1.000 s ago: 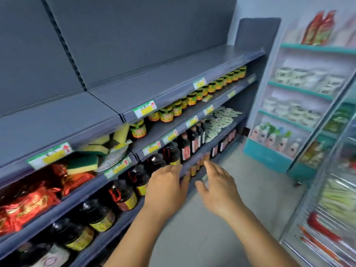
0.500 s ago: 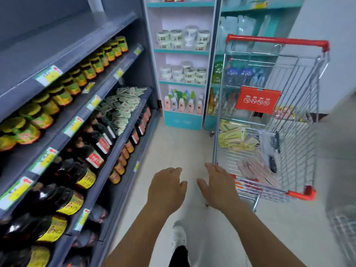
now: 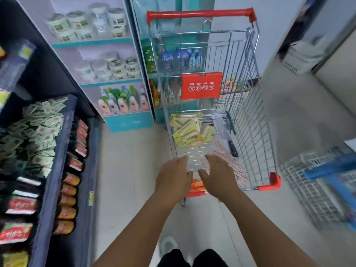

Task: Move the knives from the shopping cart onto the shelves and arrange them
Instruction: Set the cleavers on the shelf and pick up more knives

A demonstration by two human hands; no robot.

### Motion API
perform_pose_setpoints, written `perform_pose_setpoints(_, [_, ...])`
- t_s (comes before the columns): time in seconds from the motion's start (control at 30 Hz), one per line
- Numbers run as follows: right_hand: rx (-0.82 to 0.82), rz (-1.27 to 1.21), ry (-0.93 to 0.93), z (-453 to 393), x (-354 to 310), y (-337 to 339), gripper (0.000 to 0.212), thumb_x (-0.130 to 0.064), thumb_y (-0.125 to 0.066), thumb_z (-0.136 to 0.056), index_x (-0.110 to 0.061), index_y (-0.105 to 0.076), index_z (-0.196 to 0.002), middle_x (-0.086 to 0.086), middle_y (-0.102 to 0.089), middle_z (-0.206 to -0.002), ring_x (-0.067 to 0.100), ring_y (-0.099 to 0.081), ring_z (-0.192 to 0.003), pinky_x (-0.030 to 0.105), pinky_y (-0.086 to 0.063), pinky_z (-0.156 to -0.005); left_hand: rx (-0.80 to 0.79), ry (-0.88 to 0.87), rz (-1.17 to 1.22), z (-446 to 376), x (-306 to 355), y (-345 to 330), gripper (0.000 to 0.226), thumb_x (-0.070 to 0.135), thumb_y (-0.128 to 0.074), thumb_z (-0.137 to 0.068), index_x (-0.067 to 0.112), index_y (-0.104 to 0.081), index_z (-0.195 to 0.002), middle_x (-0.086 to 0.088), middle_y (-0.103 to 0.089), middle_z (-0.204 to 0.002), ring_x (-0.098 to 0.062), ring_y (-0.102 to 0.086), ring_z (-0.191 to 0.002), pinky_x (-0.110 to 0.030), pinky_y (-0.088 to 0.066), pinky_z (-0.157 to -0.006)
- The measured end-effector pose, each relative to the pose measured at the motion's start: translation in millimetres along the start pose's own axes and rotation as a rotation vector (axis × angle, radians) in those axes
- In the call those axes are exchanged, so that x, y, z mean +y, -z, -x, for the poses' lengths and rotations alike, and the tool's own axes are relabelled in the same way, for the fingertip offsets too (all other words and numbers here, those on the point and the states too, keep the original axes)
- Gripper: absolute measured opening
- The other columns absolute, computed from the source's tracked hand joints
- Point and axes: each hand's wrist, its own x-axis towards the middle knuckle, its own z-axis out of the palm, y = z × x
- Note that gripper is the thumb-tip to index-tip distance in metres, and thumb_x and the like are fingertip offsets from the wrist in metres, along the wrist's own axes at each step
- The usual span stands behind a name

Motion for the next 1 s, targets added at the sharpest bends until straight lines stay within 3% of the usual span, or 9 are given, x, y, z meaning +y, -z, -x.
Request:
perform_pose_setpoints(0.2, [0.027, -0.048, -0.058, -53, 30, 9, 0.058, -0.033, -0.050, -0.095, -0.012, -0.031, -0.146, 0.006, -0.037, -0.150, 0.023, -0.034, -0.137, 0.036, -0.026, -0.112, -0.066, -0.036, -0.025, -62, 20, -19, 0.054, 0.035, -0.047, -0.097, 0.027, -0.029, -0.147, 0.001, -0.045, -0.144, -0.024, -0.045, -0.128, -0.038, -0.042, -0.101])
perform_pose_setpoints(0.57, [-0.093, -0.167, -0.145, -170, 123, 21, 0.064, -0.027, -0.054, -0.094, -0.011, -0.024, -0.149, 0.007, -0.037, -0.149, 0.025, -0.038, -0.135, 0.036, -0.032, -0.108, -0.136, 0.107, -0.019, -175, 55, -75, 0.059, 0.030, -0.045, -0.096, 0.023, -0.022, -0.149, -0.005, -0.048, -0.137, -0.024, -0.048, -0.119, -0.037, -0.045, -0.088])
perform_pose_setpoints(0.8, [-0.149, -0.226, -0.248, -236, 169, -10, 0.063, -0.020, -0.056, -0.093, -0.008, -0.026, -0.147, 0.011, -0.041, -0.145, 0.028, -0.041, -0.131, 0.036, -0.035, -0.105, -0.173, 0.171, -0.006, -238, 60, -122, 0.060, 0.030, -0.047, -0.096, 0.017, -0.020, -0.148, -0.006, -0.043, -0.141, -0.026, -0.045, -0.124, -0.039, -0.044, -0.092])
perform_pose_setpoints(1.0, [-0.151, -0.240, -0.321, -276, 199, -54, 0.067, -0.017, -0.056, -0.090, -0.008, -0.025, -0.148, 0.013, -0.043, -0.142, 0.030, -0.043, -0.129, 0.038, -0.039, -0.103, -0.266, 0.160, -0.029, -281, 48, -177, 0.065, 0.029, -0.043, -0.099, 0.013, -0.008, -0.152, -0.012, -0.033, -0.148, -0.029, -0.039, -0.130, -0.041, -0.041, -0.097])
